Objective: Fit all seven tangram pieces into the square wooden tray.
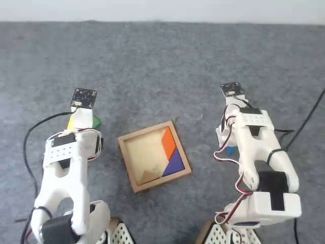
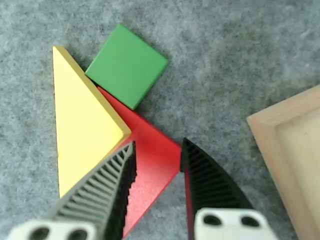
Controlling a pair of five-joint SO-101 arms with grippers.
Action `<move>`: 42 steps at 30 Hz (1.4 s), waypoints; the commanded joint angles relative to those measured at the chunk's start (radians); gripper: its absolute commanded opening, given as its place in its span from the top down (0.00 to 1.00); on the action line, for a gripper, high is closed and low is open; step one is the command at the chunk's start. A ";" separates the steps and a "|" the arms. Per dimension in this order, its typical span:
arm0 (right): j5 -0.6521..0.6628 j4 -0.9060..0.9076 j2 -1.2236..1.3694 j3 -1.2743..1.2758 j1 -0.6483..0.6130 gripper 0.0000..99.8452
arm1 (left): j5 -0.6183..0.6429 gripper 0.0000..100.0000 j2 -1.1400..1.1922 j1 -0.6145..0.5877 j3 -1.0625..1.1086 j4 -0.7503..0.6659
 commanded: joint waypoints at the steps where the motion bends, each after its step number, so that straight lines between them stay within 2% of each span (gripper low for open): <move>1: 0.012 0.022 -0.004 -0.055 -0.007 0.77 | -0.012 0.85 -0.041 -0.008 -0.004 -0.002; 6: 0.012 0.033 -0.004 -0.057 -0.008 0.84 | -0.012 0.85 -0.041 -0.008 -0.004 -0.002; 15: 0.008 0.056 -0.004 -0.057 -0.005 0.84 | -0.012 0.85 -0.041 -0.008 -0.004 -0.002; 20: 0.008 0.097 -0.004 -0.055 -0.002 0.73 | -0.012 0.85 -0.041 -0.008 -0.004 -0.002; 26: -0.020 0.099 -0.002 -0.052 -0.002 0.83 | -0.012 0.85 -0.041 -0.008 -0.004 -0.002; 42: -0.044 0.117 -0.001 -0.051 -0.002 0.82 | -0.012 0.85 -0.041 -0.008 -0.004 0.000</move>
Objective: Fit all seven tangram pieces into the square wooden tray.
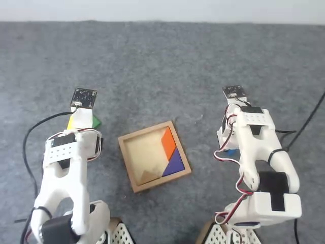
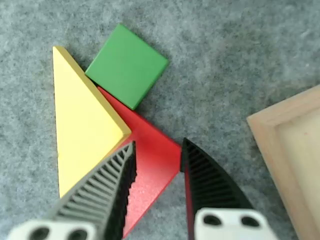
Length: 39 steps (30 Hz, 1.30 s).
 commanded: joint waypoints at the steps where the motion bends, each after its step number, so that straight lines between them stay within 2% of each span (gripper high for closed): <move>1: -0.012 0.015 -0.001 -0.037 -0.008 0.82 | -0.012 0.85 -0.041 -0.008 -0.004 0.000; 8: -0.012 0.015 -0.002 -0.043 -0.012 0.87 | -0.012 0.85 -0.041 -0.008 -0.004 0.000; 18: -0.005 0.015 -0.008 -0.044 -0.008 0.87 | -0.012 0.85 -0.041 -0.008 -0.004 0.000; 20: 0.009 0.008 -0.010 -0.044 -0.008 0.86 | -0.012 0.85 -0.041 -0.008 -0.004 0.000; 25: 0.126 0.005 -0.004 -0.072 -0.015 0.75 | -0.012 0.85 -0.041 -0.008 -0.004 0.000; 30: 0.166 -0.018 -0.001 -0.094 -0.015 0.79 | -0.012 0.85 -0.041 -0.008 -0.004 0.000; 39: 0.166 -0.005 0.065 -0.109 -0.015 0.79 | -0.038 0.85 -0.041 -0.008 -0.004 0.002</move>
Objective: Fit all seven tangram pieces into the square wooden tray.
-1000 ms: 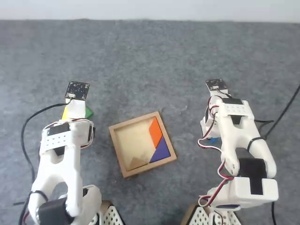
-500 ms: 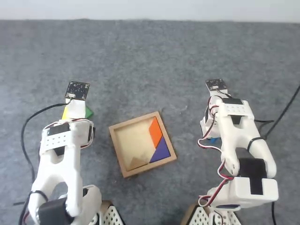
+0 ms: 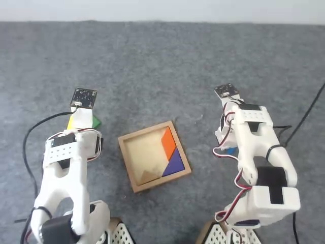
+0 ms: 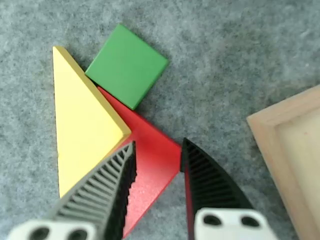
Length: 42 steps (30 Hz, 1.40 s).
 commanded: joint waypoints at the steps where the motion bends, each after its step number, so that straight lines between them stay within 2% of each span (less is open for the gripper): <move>1: 0.009 0.016 0.015 -0.068 -0.004 0.79 | -0.041 0.85 -0.041 -0.008 -0.004 0.003; 8: 0.017 0.016 0.015 -0.074 -0.004 0.79 | -0.043 0.85 -0.041 -0.008 -0.004 0.003; 12: 0.106 0.016 0.015 -0.075 -0.012 0.79 | -0.043 0.85 -0.041 -0.008 -0.004 0.003; 23: 0.112 0.016 0.015 -0.072 -0.015 0.79 | -0.043 0.85 -0.041 -0.008 -0.004 0.003; 28: 0.114 0.002 0.015 -0.072 -0.015 0.86 | -0.043 0.85 -0.041 -0.008 -0.004 0.003; 38: 0.114 0.004 0.008 -0.072 -0.015 0.85 | -0.043 0.85 -0.041 -0.008 -0.004 0.003; 42: 0.107 0.005 0.005 -0.072 -0.015 0.88 | -0.043 0.85 -0.041 -0.008 -0.004 0.003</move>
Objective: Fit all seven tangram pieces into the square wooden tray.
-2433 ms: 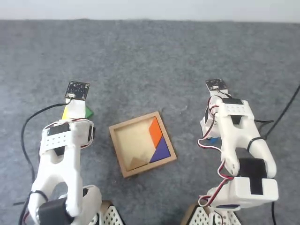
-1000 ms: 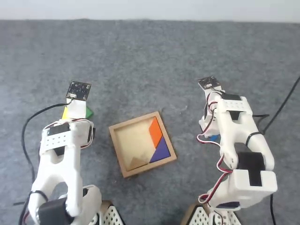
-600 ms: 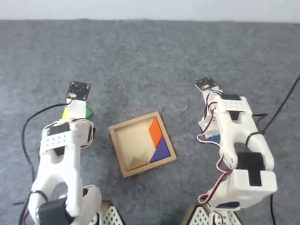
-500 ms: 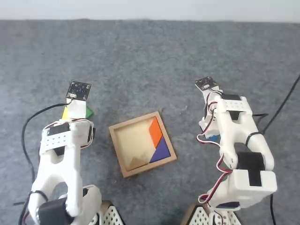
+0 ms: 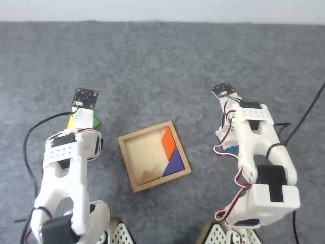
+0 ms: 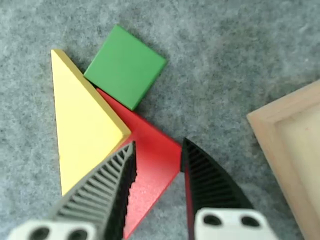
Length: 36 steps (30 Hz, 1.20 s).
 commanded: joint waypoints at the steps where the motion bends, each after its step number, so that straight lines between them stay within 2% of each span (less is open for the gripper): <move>1: 0.006 0.002 -0.012 -0.043 -0.016 0.88 | -0.014 0.85 -0.041 -0.008 -0.004 0.003; 6: -0.032 0.051 -0.013 -0.074 -0.010 0.88 | -0.014 0.85 -0.041 -0.008 -0.004 0.003; 16: -0.023 0.193 -0.013 -0.215 -0.015 0.88 | -0.014 0.85 -0.041 -0.008 -0.002 0.003; 23: 0.216 0.417 -0.015 -0.440 -0.091 0.88 | -0.015 0.85 -0.041 -0.008 -0.002 0.003; 29: 0.410 0.533 -0.015 -0.601 -0.262 0.88 | -0.017 0.85 -0.041 -0.012 -0.002 0.005; 36: 0.626 0.530 -0.004 -0.605 -0.510 0.88 | -0.064 0.85 -0.041 -0.180 -0.007 0.041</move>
